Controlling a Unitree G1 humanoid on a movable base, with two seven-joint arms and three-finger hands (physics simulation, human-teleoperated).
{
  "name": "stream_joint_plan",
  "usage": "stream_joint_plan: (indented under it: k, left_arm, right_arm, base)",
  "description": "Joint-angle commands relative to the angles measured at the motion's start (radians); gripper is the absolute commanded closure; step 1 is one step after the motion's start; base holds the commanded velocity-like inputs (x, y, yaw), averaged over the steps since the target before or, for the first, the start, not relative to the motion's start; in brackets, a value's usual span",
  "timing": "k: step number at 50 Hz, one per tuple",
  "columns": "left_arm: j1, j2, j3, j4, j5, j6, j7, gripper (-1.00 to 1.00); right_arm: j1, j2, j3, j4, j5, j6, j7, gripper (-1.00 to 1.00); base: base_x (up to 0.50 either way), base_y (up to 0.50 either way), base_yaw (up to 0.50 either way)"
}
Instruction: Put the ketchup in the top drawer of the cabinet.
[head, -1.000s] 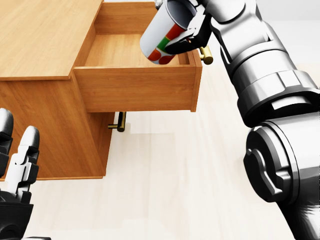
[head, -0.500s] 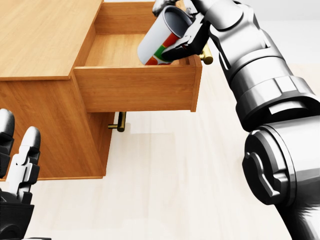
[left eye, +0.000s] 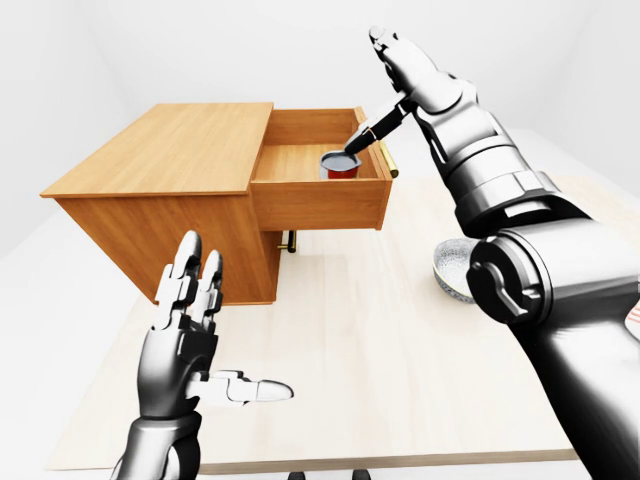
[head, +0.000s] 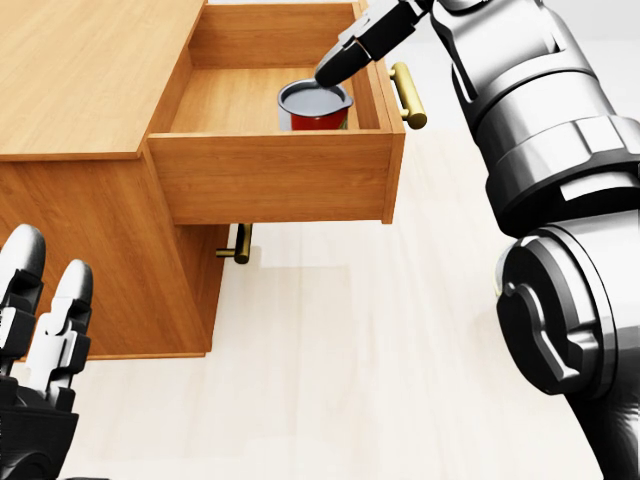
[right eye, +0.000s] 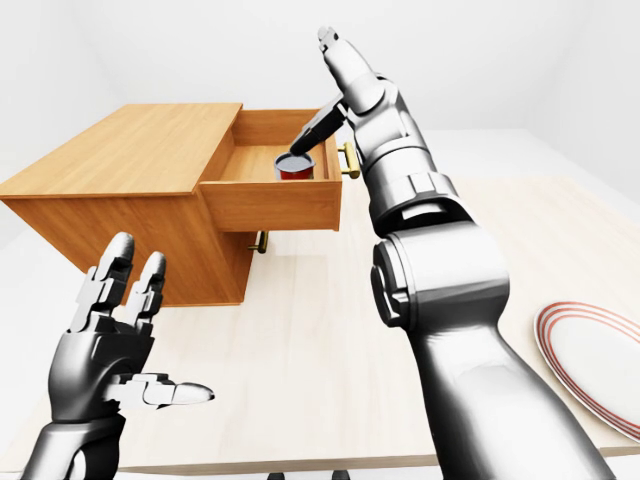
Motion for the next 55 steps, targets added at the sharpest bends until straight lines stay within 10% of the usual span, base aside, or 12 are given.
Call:
stream_joint_plan:
  k: [1, 31, 42, 55]
  left_arm:
    - [0.002, 0.006, -0.009, 0.006, 0.004, 0.000, 0.006, -1.00]
    - [0.017, 0.000, -0.002, -0.016, -0.003, 0.000, -0.004, -1.00]
    - [0.019, 0.001, -0.008, -0.009, 0.002, 0.000, -0.002, -1.00]
    - [0.018, 0.001, 0.008, -0.030, -0.010, 0.000, -0.003, -1.00]
  right_arm:
    - [-0.027, -0.008, 0.008, -0.002, -0.015, 0.000, -0.001, -1.00]
    - [-0.147, -0.135, 0.016, -0.077, 0.080, 0.000, 0.153, -1.00]
    - [0.025, -0.203, 0.019, -0.275, 0.216, 0.000, 0.159, -1.00]
    - [0.486, -0.196, 0.005, -1.034, 0.313, 0.000, 0.188, -1.00]
  base:
    - [0.00, 0.00, 0.00]
    - [0.00, 0.00, 0.00]
    - [0.00, 0.00, 0.00]
    - [0.00, 0.00, 0.00]
